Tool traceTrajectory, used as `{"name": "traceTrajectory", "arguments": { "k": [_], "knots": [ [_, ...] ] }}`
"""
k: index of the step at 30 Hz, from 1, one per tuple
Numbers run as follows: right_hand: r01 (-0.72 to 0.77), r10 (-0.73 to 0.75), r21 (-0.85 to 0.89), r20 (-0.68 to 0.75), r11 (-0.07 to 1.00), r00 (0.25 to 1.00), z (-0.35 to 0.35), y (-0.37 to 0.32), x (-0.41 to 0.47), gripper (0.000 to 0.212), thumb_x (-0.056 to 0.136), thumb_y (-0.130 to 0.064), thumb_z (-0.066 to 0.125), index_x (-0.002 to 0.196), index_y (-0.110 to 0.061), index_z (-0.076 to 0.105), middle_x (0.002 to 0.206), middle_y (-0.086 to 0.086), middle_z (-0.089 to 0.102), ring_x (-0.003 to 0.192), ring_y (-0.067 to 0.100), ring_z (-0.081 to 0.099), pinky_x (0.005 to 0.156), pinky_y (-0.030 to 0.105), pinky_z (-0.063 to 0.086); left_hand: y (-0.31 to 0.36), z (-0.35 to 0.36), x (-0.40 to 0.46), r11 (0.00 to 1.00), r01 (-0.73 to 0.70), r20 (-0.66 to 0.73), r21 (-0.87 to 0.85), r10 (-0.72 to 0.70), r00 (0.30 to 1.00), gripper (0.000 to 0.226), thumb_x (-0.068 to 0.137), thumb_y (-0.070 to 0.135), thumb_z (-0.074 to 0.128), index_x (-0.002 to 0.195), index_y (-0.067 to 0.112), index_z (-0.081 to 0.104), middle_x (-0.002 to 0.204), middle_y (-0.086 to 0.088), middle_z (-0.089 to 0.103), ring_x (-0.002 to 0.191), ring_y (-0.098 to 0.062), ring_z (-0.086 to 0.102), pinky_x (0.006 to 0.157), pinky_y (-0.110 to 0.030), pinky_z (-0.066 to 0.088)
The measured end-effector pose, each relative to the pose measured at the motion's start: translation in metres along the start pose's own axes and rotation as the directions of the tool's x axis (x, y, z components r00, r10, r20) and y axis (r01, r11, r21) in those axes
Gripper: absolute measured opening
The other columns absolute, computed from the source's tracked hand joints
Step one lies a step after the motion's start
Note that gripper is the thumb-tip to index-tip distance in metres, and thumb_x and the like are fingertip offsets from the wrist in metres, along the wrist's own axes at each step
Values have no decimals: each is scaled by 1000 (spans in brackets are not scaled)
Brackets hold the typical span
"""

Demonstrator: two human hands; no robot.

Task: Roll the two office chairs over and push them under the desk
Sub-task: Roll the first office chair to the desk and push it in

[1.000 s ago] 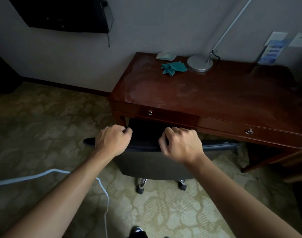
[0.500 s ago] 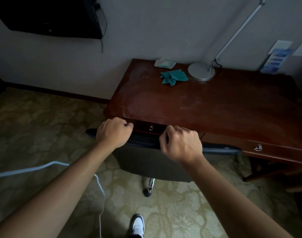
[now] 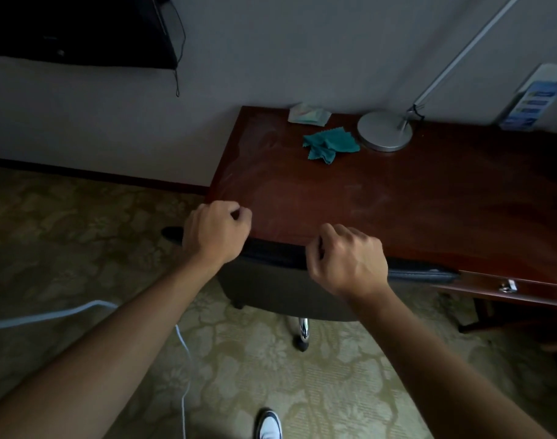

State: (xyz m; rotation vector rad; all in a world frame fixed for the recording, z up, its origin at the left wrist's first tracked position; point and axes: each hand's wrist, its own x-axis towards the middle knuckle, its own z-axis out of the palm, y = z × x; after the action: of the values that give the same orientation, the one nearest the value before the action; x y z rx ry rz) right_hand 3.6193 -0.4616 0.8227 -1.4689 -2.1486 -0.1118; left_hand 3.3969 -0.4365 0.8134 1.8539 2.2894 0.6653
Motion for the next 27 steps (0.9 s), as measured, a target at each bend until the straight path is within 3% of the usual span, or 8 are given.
{"name": "traceTrajectory", "arguments": {
  "k": [4,8,12,15,17,20,23,27],
  "knots": [
    [-13,13,20,0,1000,1000,1,-1,-1,28,87,-26,43,60,-21,39,51,-4,43,41,17,39,42,20,22,0,-2,-1,1000,-17,-8,-16,16,1000,45,85,39,45,46,15,43,37,3,39,32,-13,41,38,-23,24],
    [-28,28,24,12,999,1000,-1,-2,-4,26,86,-26,44,62,-23,33,53,-8,36,41,17,38,43,20,20,5,-6,-3,1000,14,41,-16,-13,999,43,86,38,47,51,14,52,41,1,48,38,-16,48,39,-26,35],
    [-86,86,7,30,996,996,-4,-3,-9,27,83,-25,48,61,-22,34,53,-5,44,45,19,42,44,22,14,7,-9,-11,999,33,28,-19,-33,999,43,88,37,49,52,15,50,42,2,48,39,-13,47,41,-23,25],
    [-167,166,29,16,986,986,-6,-8,-18,28,83,-26,48,59,-23,34,56,-9,37,51,15,37,44,22,12,7,-11,-19,999,18,-7,-41,-19,1000,42,88,36,48,52,15,48,44,3,47,41,-14,46,41,-24,23],
    [-233,233,53,2,971,973,-10,-10,-29,28,85,-26,47,59,-21,37,58,-10,37,57,13,36,45,25,20,7,-13,-27,996,-45,-31,-82,43,999,41,89,34,48,52,17,44,45,4,46,42,-16,47,42,-26,28],
    [-303,301,150,34,941,953,-18,-7,-47,22,89,-21,52,69,-15,57,69,-6,52,71,15,45,57,29,37,10,-12,-41,970,-211,-114,-122,198,974,37,90,26,52,55,18,44,52,4,46,47,-19,48,45,-29,31],
    [-342,346,179,11,923,938,-37,1,-67,9,86,-18,59,81,-15,65,83,-4,61,83,14,50,65,26,38,30,-6,-63,915,-370,-170,-158,344,923,31,88,23,55,58,19,47,61,6,43,55,-13,42,50,-28,28],
    [-428,445,197,-51,882,894,-71,22,-100,8,86,-19,60,84,-16,66,86,-4,61,79,13,54,67,27,44,93,8,-84,824,-490,-164,-284,462,871,30,86,23,57,58,17,50,63,6,43,59,-15,44,54,-27,27]
  ]
}}
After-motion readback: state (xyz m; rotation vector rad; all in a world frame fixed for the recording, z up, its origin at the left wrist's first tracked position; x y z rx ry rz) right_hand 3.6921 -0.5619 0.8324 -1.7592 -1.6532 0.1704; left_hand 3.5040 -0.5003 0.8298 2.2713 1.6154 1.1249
